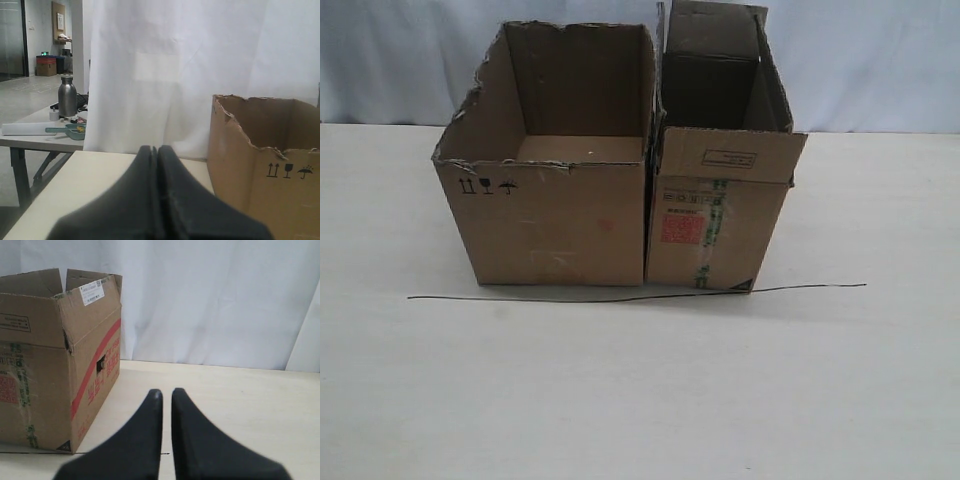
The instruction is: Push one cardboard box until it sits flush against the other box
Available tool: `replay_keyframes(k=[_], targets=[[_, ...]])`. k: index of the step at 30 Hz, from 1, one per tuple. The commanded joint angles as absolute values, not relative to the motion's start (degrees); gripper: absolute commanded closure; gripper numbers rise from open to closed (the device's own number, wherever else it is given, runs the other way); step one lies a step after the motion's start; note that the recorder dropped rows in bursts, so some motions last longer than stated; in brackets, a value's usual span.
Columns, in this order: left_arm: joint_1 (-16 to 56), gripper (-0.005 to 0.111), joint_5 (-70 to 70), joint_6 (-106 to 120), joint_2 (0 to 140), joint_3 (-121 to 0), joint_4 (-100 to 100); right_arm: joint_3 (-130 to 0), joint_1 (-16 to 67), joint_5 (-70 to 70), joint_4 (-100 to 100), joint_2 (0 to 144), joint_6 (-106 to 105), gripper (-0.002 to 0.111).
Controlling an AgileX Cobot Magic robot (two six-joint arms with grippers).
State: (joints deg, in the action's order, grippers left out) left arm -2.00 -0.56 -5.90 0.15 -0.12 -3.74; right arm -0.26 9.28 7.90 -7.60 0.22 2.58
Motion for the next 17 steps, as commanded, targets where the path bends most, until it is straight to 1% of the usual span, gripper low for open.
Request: replay_keyframes(k=[1, 17], targets=[[-2.0, 0.107, 0.0, -6.3, 0.0, 0.0, -3.8, 0.0, 9.4, 7.8, -7.9, 0.0, 2.1, 0.103], [-2.0, 0.107, -0.8, -6.3, 0.0, 0.0, -3.9, 0.0, 9.4, 7.8, -7.9, 0.0, 2.1, 0.103]])
